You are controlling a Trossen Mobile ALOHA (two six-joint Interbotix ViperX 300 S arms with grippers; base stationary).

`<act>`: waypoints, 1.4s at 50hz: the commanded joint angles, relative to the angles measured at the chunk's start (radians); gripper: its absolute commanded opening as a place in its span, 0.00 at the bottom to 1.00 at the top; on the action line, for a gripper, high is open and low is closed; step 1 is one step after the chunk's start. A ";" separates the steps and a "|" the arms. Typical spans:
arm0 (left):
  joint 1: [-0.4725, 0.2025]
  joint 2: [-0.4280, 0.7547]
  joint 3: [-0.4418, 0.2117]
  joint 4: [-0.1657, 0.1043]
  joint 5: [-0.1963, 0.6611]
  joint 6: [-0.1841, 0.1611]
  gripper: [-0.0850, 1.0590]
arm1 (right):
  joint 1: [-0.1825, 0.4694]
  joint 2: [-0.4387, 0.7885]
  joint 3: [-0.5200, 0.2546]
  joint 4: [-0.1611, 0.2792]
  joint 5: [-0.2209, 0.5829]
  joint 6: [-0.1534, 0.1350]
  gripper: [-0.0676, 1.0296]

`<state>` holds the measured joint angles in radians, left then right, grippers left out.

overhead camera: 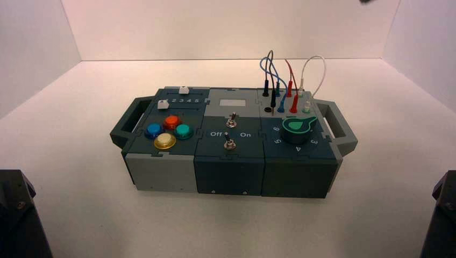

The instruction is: Turn the knob to position 1.

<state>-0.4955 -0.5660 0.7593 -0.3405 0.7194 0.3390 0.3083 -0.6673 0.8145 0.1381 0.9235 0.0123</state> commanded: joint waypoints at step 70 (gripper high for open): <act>-0.195 0.147 -0.011 -0.167 0.051 -0.101 0.05 | 0.147 0.150 0.224 0.103 -0.072 0.170 0.04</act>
<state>-0.6857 -0.3988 0.7470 -0.5047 0.7869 0.2408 0.4234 -0.5308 1.0446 0.2439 0.8912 0.1534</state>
